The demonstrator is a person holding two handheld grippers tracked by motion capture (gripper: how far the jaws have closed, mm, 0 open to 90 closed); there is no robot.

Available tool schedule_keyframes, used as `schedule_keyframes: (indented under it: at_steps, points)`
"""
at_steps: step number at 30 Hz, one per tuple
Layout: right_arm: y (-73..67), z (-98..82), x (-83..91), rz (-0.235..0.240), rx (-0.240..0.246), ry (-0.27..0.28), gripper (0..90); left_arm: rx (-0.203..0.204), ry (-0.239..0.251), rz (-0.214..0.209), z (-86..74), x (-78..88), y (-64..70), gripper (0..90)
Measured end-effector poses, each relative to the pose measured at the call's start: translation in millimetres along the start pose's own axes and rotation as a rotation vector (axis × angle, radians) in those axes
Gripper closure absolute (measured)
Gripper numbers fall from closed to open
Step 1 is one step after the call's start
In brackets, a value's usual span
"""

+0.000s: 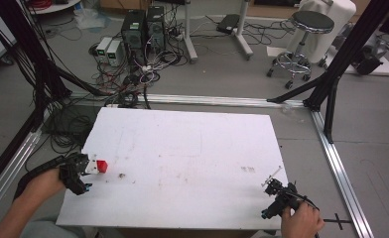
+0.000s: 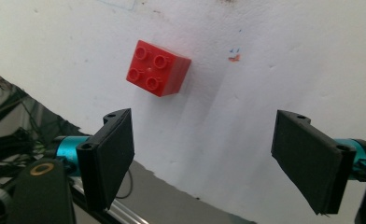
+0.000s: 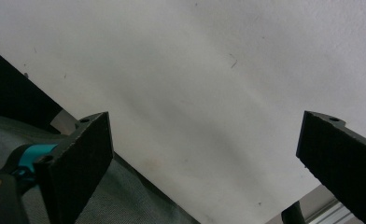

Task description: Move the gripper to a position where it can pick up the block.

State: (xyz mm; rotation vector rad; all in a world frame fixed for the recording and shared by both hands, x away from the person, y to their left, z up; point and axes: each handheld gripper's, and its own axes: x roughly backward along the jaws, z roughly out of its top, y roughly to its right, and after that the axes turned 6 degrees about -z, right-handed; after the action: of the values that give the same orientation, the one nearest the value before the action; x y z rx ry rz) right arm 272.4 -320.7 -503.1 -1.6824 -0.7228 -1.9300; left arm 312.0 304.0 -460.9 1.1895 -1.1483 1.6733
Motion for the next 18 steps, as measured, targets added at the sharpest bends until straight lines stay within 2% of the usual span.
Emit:
schedule_keyframes:
  at_steps: [3,5,9,11,14,18]
  points:
    - [0.6,-0.2,0.5,0.000,0.003,-0.001,3.1,-0.011,0.001,-0.002,0.5,-1.1,-2.2,21.6]
    - [0.2,-0.4,0.8,0.004,-0.002,-0.005,3.2,-0.050,-0.009,-0.014,2.0,-2.6,-6.6,21.6]
    - [-0.1,-0.3,0.3,0.006,-0.001,-0.005,3.1,-0.080,-0.014,-0.020,3.1,-4.8,-10.8,21.6]
    - [-0.1,-0.1,0.2,0.006,0.000,-0.005,3.1,-0.117,-0.023,-0.028,4.8,-5.7,-16.2,21.7]
    - [0.3,0.4,-0.2,0.006,0.006,-0.006,3.1,-0.136,-0.024,-0.031,5.9,-6.2,-18.9,21.7]
    - [-0.2,1.3,-1.2,0.006,0.009,-0.005,3.2,-0.194,-0.021,-0.045,8.0,-7.3,-24.8,22.0]
